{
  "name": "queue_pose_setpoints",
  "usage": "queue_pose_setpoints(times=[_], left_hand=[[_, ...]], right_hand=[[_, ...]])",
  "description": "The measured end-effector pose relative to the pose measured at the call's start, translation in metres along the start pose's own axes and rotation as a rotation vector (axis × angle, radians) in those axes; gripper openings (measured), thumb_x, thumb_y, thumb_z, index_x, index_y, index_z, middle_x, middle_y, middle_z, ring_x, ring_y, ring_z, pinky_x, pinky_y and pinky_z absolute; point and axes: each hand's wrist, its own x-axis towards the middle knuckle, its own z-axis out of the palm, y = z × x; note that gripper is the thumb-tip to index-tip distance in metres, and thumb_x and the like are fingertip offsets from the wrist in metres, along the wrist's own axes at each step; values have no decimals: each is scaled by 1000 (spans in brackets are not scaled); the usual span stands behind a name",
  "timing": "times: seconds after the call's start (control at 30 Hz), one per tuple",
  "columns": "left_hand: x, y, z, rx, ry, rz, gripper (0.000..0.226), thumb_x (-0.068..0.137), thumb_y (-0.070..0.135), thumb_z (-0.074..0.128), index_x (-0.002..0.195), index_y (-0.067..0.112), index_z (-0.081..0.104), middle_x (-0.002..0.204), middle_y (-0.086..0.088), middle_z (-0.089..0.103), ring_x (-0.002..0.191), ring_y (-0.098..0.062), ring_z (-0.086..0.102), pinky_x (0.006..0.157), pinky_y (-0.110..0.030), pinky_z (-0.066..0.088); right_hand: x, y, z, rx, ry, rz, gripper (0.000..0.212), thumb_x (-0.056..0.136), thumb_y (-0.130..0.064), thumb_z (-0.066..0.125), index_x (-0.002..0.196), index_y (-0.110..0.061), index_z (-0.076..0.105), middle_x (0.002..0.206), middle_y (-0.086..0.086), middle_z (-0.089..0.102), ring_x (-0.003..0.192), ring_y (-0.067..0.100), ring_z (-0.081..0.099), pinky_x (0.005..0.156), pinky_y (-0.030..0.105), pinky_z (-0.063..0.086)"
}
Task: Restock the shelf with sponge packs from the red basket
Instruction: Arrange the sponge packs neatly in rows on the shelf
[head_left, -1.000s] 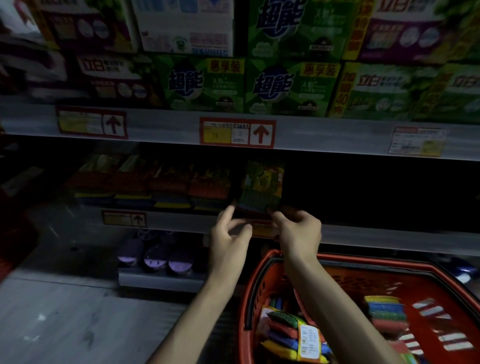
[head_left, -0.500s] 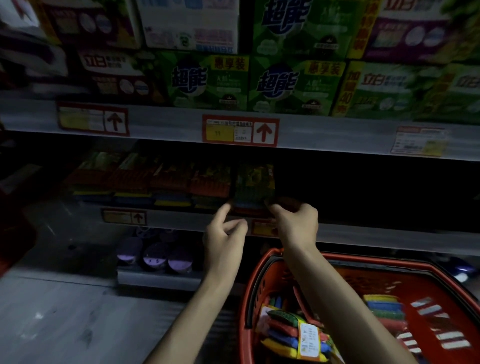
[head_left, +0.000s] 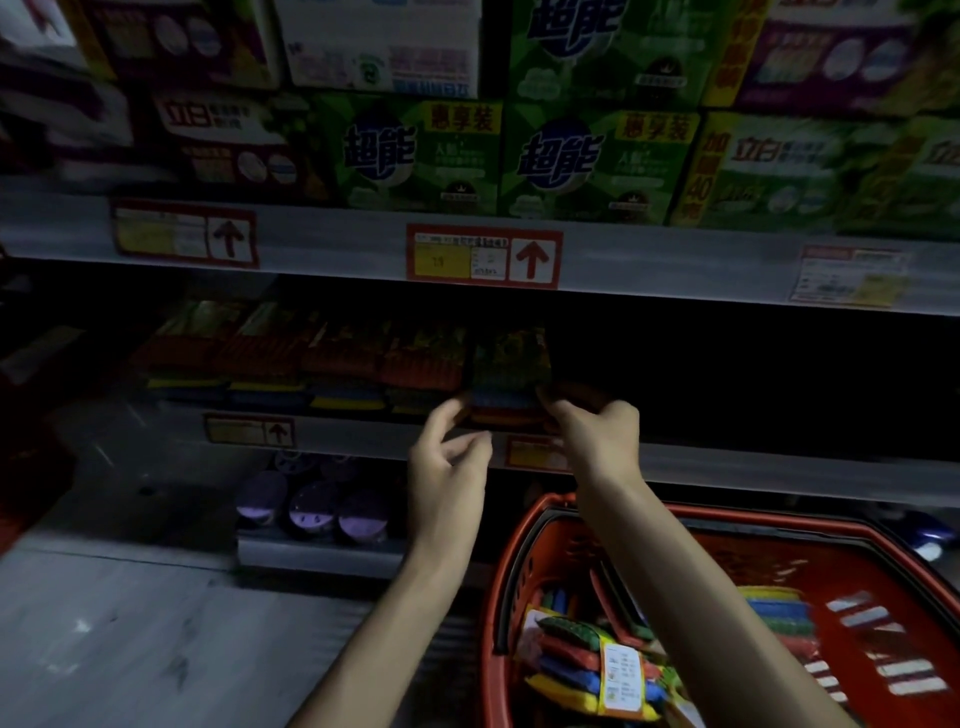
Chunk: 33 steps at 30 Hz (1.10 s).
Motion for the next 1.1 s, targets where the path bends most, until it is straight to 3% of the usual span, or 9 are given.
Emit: queue_pose_setpoints(times=[0.17, 0.27, 0.33, 0.43, 0.5, 0.6, 0.77, 0.97, 1.1], left_hand=[[0, -2, -2, 25, 28, 8, 35, 99, 6, 59, 127, 27, 61, 83, 28, 73, 84, 8, 69, 79, -19, 55], [3, -4, -3, 41, 39, 6, 33, 99, 6, 59, 124, 26, 60, 80, 42, 67, 76, 13, 65, 71, -14, 54], [5, -6, -3, 39, 53, -2, 32, 99, 6, 59, 125, 26, 60, 81, 38, 69, 79, 12, 66, 75, -19, 54], [6, -7, -3, 12, 76, -29, 33, 97, 7, 60, 126, 23, 64, 97, 17, 72, 93, 1, 69, 84, -30, 56], [8, -10, -3, 5, 82, -38, 32, 97, 5, 59, 123, 23, 65, 110, 7, 71, 101, -9, 69, 82, -30, 56], [10, -12, -3, 6, 86, -49, 32, 96, 4, 57, 119, 25, 65, 111, 5, 70, 103, -14, 70, 78, -26, 53], [12, -15, -1, 19, 77, -83, 33, 97, 5, 57, 123, 26, 62, 116, 2, 67, 102, -17, 70, 86, -35, 55], [15, -18, 0, 45, 56, -75, 36, 98, 5, 57, 129, 21, 64, 95, 11, 69, 82, -9, 69, 69, -24, 52], [16, -20, 3, 59, 35, -61, 37, 98, 5, 58, 131, 21, 62, 88, 7, 69, 69, -6, 63, 56, -15, 46]], right_hand=[[-3, 0, -5, -15, -30, -37, 17, 92, -22, 71, 77, -28, 66, 86, 6, 73, 83, 23, 70, 85, 56, 59], [-9, 3, -8, 15, -6, -34, 25, 98, -21, 61, 75, -30, 58, 77, -5, 64, 81, 29, 68, 85, 54, 56], [-13, 7, -11, -10, 11, -94, 20, 99, -20, 60, 81, -29, 59, 80, -4, 65, 78, 20, 66, 77, 44, 55], [-14, 12, -13, -162, 25, -186, 8, 96, -18, 67, 91, -21, 61, 81, 0, 65, 68, 4, 57, 66, 32, 51], [-13, 15, -13, -271, 32, -208, 11, 94, -19, 69, 92, -9, 66, 77, 4, 65, 66, 10, 58, 66, 36, 53], [-11, 19, -13, -356, 40, -217, 19, 95, -17, 69, 99, 2, 71, 75, 9, 65, 64, 23, 60, 63, 36, 52], [-8, 24, -11, -376, 40, -213, 26, 96, -15, 66, 119, -7, 74, 85, 10, 70, 70, 24, 64, 62, 31, 47], [-8, 22, -10, -430, 40, -245, 11, 94, -14, 69, 94, -6, 76, 69, 5, 66, 56, 14, 57, 51, 28, 43], [-5, 25, -7, -413, 64, -191, 18, 94, -15, 70, 80, -3, 70, 63, 5, 62, 54, 17, 55, 51, 31, 45]])
